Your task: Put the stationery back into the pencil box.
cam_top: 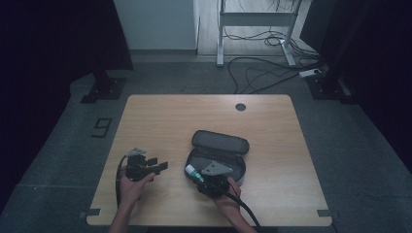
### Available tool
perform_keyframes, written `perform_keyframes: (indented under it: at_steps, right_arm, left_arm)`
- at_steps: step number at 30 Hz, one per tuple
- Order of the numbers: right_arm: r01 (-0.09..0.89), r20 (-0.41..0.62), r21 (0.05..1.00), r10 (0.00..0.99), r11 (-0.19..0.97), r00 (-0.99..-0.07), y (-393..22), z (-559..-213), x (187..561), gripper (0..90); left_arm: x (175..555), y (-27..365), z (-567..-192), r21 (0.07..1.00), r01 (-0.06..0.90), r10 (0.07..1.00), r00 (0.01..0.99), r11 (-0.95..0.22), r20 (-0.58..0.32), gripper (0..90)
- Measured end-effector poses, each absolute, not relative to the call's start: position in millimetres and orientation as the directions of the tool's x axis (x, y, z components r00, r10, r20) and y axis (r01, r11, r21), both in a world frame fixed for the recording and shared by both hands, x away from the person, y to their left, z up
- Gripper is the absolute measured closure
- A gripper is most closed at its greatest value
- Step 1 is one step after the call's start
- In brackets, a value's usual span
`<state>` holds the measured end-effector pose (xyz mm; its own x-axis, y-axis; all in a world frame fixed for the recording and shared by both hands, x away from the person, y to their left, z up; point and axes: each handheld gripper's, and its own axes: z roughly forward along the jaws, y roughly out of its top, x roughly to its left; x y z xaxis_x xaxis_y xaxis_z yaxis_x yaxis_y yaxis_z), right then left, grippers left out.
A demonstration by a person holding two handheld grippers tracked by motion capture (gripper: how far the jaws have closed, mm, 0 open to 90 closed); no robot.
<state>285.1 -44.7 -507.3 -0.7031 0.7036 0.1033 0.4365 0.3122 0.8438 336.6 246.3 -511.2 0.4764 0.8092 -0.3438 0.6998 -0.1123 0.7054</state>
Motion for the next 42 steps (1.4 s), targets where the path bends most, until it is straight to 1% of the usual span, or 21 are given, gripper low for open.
perform_keyframes:
  at_steps: [15,27,37,42]
  right_arm:
    - [0.459,0.115,0.847,0.749,0.269,-0.652,-66,-507,297,65.0]
    - [0.5,0.141,0.836,0.791,0.227,-0.595,-86,-513,311,65.0]
    - [0.517,0.135,0.824,0.806,0.231,-0.576,-91,-519,316,64.9]
    - [0.527,0.123,0.812,0.808,0.252,-0.576,-92,-524,318,64.9]
  left_arm:
    - [337,246,-512,0.703,0.701,0.811,0.477,-0.118,-0.339,39.2]
    - [337,245,-514,0.698,0.705,0.81,0.479,-0.124,-0.339,39.1]
    - [337,244,-514,0.694,0.708,0.809,0.48,-0.129,-0.34,38.9]
    - [338,244,-515,0.692,0.71,0.808,0.48,-0.13,-0.34,38.9]
